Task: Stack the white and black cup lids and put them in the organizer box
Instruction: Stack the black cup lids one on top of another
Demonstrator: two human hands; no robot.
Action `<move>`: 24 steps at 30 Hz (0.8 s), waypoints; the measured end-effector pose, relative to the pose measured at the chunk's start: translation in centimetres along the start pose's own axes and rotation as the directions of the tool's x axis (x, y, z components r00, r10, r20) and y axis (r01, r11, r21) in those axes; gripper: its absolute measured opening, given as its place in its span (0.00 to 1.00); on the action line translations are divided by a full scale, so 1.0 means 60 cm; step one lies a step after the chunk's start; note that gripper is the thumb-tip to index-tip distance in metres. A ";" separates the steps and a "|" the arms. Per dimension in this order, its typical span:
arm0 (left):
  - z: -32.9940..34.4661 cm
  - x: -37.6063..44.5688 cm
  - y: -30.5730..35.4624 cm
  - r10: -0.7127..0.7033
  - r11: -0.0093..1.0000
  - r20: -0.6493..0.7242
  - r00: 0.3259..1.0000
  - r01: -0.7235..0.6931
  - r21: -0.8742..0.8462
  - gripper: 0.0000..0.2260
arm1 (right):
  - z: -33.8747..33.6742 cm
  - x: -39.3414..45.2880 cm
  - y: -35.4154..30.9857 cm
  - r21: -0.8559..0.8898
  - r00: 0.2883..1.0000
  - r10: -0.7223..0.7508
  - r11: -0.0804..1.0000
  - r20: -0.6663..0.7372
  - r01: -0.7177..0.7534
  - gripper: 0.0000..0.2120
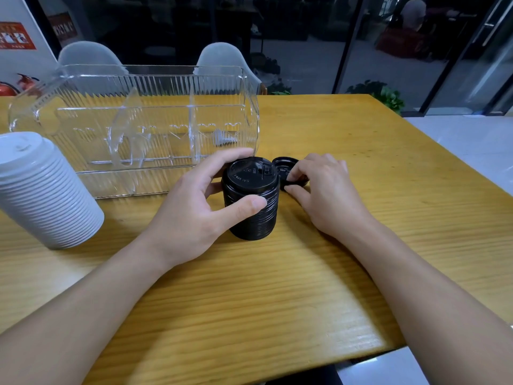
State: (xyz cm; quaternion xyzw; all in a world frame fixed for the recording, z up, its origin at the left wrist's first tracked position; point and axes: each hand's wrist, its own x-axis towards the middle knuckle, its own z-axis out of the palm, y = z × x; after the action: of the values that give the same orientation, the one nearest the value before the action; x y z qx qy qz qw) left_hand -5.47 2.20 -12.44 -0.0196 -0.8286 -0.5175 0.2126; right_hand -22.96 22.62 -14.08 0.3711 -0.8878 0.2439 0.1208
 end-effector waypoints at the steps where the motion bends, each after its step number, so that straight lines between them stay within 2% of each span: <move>1: 0.000 0.000 0.000 0.000 1.000 -0.001 1.000 0.000 -0.001 0.30 | -0.002 0.000 0.000 0.010 1.000 0.004 1.000 0.006 -0.004 0.05; 7: 0.002 0.001 -0.001 -0.001 1.000 -0.009 1.000 0.001 -0.005 0.30 | -0.006 -0.002 0.000 0.117 1.000 0.018 0.993 -0.005 -0.017 0.11; 12: 0.001 0.000 0.001 0.002 1.000 -0.007 1.000 -0.002 0.007 0.30 | -0.010 -0.003 -0.004 0.195 0.998 0.053 0.980 -0.026 -0.047 0.09; 17: 0.002 0.000 0.003 -0.004 1.000 -0.006 1.000 0.004 0.011 0.30 | -0.018 -0.002 -0.003 0.347 0.990 0.115 0.935 -0.084 -0.079 0.08; 19: 0.001 0.000 0.003 -0.002 1.000 -0.006 1.000 0.003 0.023 0.29 | -0.029 0.000 -0.006 0.504 0.976 0.162 0.861 -0.148 -0.067 0.07; 20: 0.002 0.000 0.003 -0.002 1.000 -0.008 1.000 0.002 0.029 0.29 | -0.038 0.000 -0.009 0.612 0.967 0.191 0.789 -0.168 -0.050 0.06; 22: 0.003 -0.001 0.006 -0.011 1.000 -0.016 1.000 0.011 0.027 0.32 | -0.055 -0.001 -0.018 0.809 0.959 0.230 0.588 -0.167 0.000 0.04; 24: 0.003 -0.003 0.010 -0.010 1.000 -0.027 1.000 0.010 0.010 0.35 | -0.065 -0.004 -0.030 0.914 0.969 0.213 0.405 -0.124 0.027 0.04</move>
State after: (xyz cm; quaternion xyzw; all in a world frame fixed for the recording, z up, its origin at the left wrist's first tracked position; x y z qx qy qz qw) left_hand -5.20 2.65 -12.08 -0.0074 -0.8284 -0.5146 0.2211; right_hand -21.39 23.74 -10.22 0.2972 -0.6127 0.7321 -0.0161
